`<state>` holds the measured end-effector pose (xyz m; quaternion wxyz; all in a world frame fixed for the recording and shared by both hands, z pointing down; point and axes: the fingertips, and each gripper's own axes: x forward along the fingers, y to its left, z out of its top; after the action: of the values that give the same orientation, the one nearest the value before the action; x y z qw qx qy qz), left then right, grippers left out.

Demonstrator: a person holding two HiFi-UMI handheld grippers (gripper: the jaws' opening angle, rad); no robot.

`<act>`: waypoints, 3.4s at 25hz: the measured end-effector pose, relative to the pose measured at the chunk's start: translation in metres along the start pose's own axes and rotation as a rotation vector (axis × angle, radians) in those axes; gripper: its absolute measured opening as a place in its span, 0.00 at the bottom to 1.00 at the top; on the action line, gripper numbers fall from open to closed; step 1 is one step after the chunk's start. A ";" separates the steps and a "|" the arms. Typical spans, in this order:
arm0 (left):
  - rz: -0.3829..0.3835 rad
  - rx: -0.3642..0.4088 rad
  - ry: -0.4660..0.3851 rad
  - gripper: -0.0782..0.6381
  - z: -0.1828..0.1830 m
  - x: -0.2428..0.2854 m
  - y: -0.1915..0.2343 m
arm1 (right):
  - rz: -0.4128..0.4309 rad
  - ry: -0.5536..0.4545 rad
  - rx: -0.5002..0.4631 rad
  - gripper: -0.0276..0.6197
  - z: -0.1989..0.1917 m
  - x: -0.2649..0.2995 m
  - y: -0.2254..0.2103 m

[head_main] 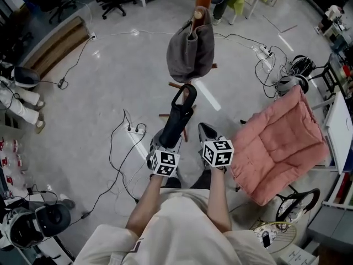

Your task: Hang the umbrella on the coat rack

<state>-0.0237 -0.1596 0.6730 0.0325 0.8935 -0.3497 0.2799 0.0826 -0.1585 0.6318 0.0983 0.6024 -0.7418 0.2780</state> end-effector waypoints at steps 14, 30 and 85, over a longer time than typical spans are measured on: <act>0.156 -0.071 0.081 0.48 -0.016 0.026 -0.008 | 0.185 0.084 -0.142 0.05 0.013 0.030 -0.014; 0.236 -0.167 0.192 0.48 -0.044 0.053 -0.026 | 0.308 0.143 -0.186 0.05 0.023 0.048 -0.039; 0.063 -0.262 0.256 0.49 -0.097 0.157 -0.027 | 0.166 0.084 -0.074 0.05 0.036 0.022 -0.086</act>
<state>0.0413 -0.2094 0.8408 0.1840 0.8273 -0.4039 0.3444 0.1650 -0.2069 0.6379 0.1282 0.5226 -0.7940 0.2829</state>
